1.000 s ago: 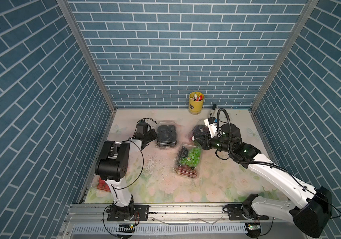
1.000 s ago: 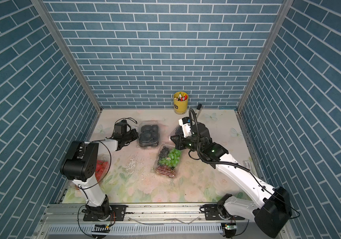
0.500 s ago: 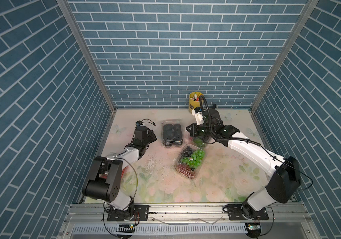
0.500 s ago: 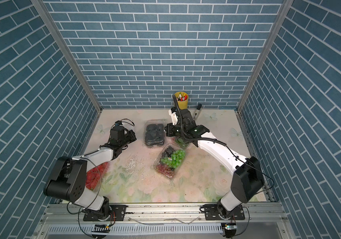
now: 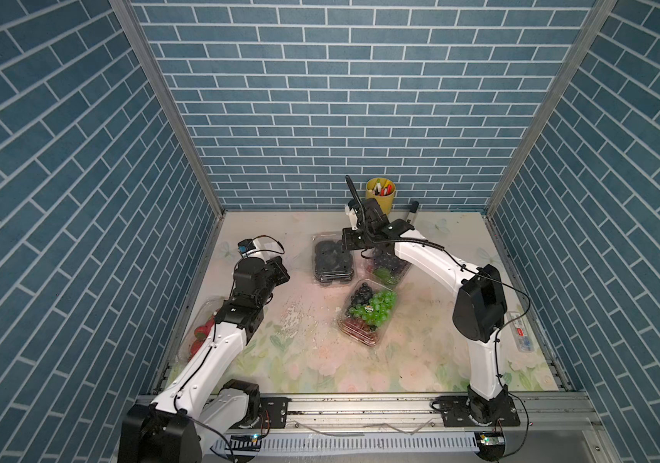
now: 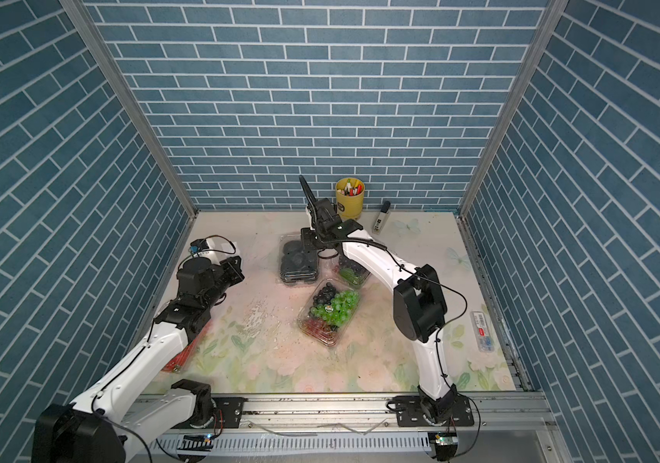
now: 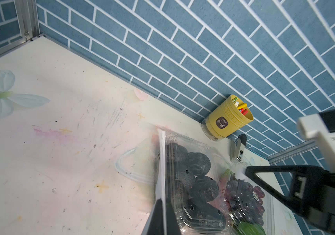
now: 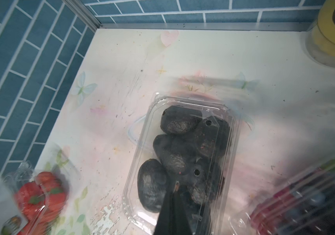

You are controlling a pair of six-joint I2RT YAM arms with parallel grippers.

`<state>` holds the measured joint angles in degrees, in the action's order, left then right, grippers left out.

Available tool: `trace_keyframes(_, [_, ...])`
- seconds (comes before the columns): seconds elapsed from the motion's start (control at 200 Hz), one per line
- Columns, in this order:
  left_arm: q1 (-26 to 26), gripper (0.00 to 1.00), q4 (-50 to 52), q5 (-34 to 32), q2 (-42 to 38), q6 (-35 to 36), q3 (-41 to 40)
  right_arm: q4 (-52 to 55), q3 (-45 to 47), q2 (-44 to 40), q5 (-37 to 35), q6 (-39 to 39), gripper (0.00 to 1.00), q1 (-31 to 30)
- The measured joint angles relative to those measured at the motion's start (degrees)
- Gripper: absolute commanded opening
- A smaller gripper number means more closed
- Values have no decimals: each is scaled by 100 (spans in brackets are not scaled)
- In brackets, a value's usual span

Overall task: Label fruit boxes
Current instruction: Stick the label on the fruit box.

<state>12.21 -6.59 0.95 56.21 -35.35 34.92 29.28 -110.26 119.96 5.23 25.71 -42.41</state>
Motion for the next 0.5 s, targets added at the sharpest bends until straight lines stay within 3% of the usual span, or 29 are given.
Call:
trace_keyframes(0.235, [9,0,87,-26,-306,-4,-122,702,-1027,796,-306,-74,0,-166])
trace_keyframes(0.5, [9,0,83,24,-295,-28,-184,1128,-1379,1147,-448,-118,0,-223])
